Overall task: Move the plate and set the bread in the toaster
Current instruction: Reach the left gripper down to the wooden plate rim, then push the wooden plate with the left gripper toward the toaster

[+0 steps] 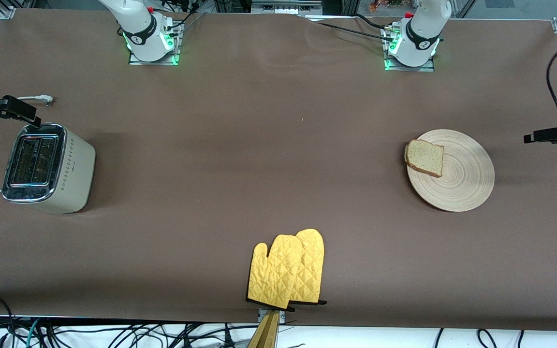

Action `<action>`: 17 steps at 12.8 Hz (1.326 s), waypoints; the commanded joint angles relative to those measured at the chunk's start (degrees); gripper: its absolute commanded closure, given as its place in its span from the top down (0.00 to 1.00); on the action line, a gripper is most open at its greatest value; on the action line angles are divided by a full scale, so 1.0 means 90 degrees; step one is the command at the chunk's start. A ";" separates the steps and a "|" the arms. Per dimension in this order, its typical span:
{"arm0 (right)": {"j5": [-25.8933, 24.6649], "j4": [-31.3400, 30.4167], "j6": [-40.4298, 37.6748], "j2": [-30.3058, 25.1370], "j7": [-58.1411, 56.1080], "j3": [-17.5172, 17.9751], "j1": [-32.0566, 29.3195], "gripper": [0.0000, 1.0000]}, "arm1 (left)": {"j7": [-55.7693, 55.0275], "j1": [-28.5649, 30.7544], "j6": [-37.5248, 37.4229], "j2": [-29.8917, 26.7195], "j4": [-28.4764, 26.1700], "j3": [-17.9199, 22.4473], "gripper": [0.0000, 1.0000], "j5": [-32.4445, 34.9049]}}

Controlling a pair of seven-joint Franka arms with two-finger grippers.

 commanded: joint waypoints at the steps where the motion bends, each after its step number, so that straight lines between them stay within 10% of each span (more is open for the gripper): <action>1: -0.0056 0.0060 -0.0078 -0.0009 -0.0003 0.0042 0.0010 1.00 | 0.1171 0.0673 -0.0419 0.1281 0.0745 -0.0197 1.00 -0.0593; 15: -0.0037 0.0060 -0.0088 -0.0009 -0.0013 0.0032 0.0010 1.00 | 0.2601 0.1017 -0.0439 0.3022 0.0657 -0.0323 1.00 -0.2675; 17: -0.0037 0.0060 -0.0088 -0.0009 -0.0013 0.0032 0.0010 1.00 | 0.2611 0.1027 -0.0429 0.3090 0.0657 -0.0333 0.67 -0.2704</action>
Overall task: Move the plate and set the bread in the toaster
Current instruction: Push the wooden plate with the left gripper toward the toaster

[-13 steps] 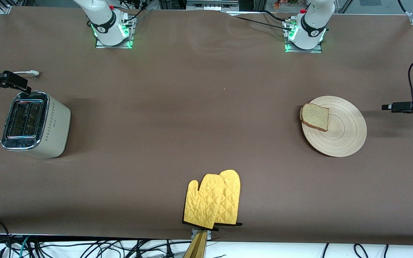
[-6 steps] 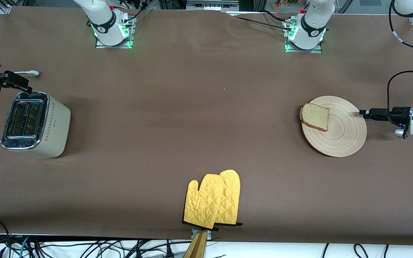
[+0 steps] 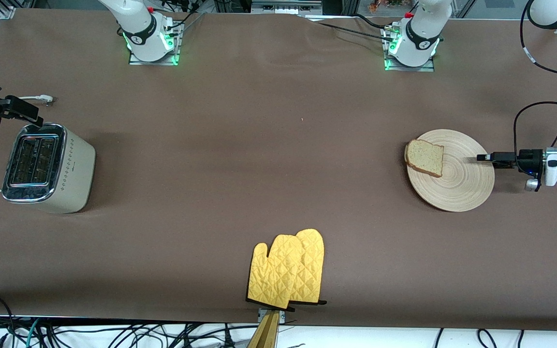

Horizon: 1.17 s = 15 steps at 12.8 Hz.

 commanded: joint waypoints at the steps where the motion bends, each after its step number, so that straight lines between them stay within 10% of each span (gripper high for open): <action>1: -0.0037 0.0060 -0.0081 -0.0011 -0.0013 0.0001 -0.0004 1.00 | 0.0140 0.0066 -0.0088 0.0180 0.0195 -0.0035 0.47 -0.0161; 5: -0.0037 0.0060 -0.0081 -0.0011 -0.0003 0.0001 -0.0004 1.00 | 0.0463 0.0037 0.0323 0.0258 0.0195 -0.0035 0.00 -0.0141; 15: -0.0027 0.0060 -0.0062 -0.0001 0.0007 -0.0009 -0.0004 1.00 | -0.0170 -0.0528 0.0255 0.0034 0.0185 -0.1469 0.00 -0.1174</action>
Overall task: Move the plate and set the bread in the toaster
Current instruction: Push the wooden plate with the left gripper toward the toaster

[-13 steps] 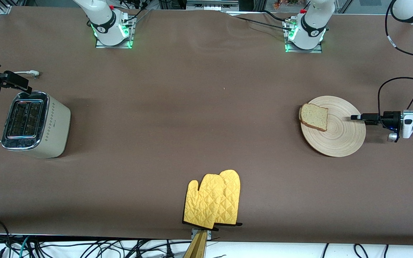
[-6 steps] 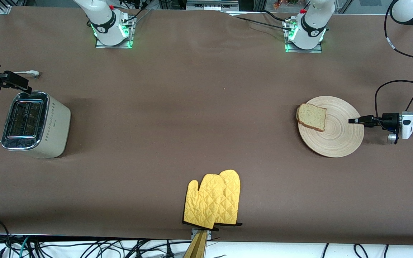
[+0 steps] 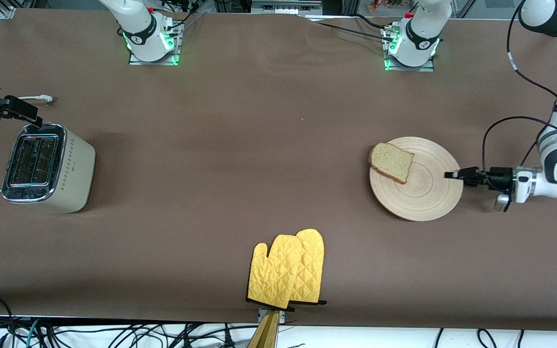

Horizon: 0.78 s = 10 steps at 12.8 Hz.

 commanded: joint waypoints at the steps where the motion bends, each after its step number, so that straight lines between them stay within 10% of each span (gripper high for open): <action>1: -0.0027 0.0060 -0.0071 -0.0002 0.0007 0.0002 -0.0007 1.00 | -0.0485 -0.0259 -0.0172 -0.0219 0.0062 -0.0399 0.00 -0.0498; 4: -0.0017 0.0051 -0.0071 0.0027 -0.0003 -0.0036 -0.0075 1.00 | -0.1012 -0.1417 -0.0037 -0.0326 -0.0084 -0.0430 0.00 -0.1220; 10: -0.0008 0.0051 -0.0013 0.0066 0.0007 -0.0046 -0.0095 1.00 | -0.2235 -0.4132 0.2947 -0.0659 -0.0895 -0.0401 0.00 -0.3258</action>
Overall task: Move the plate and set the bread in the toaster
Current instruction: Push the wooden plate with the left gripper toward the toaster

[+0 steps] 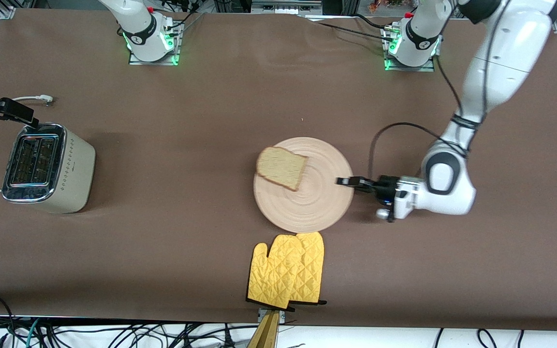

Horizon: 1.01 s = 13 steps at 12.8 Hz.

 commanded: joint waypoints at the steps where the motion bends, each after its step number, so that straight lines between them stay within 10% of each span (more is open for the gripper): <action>1: -0.0008 0.0052 -0.0017 0.0033 0.0007 0.0026 -0.0043 1.00 | -0.0011 -0.1021 0.0991 -0.0132 -0.0340 0.0171 0.00 -0.1183; 5: -0.0018 0.0013 -0.0095 0.0305 -0.0032 0.0026 -0.0023 1.00 | 0.0038 -0.2323 0.1951 0.0210 -0.0262 0.0308 0.00 -0.2232; 6: 0.0011 0.0023 -0.0337 0.0423 0.0045 0.0055 0.0006 1.00 | 0.0038 -0.2431 0.2116 0.0220 -0.0262 0.0308 0.12 -0.2320; 9: 0.0051 0.0052 -0.0818 0.0998 0.0006 0.0152 0.0200 1.00 | 0.0038 -0.2481 0.2196 0.0211 -0.0320 0.0308 0.95 -0.2350; 13: 0.0916 -0.0491 -0.0080 0.1274 0.0852 0.0172 0.0737 0.95 | -0.0031 -0.2082 0.2186 -0.0644 -0.1176 0.0386 1.00 -0.2340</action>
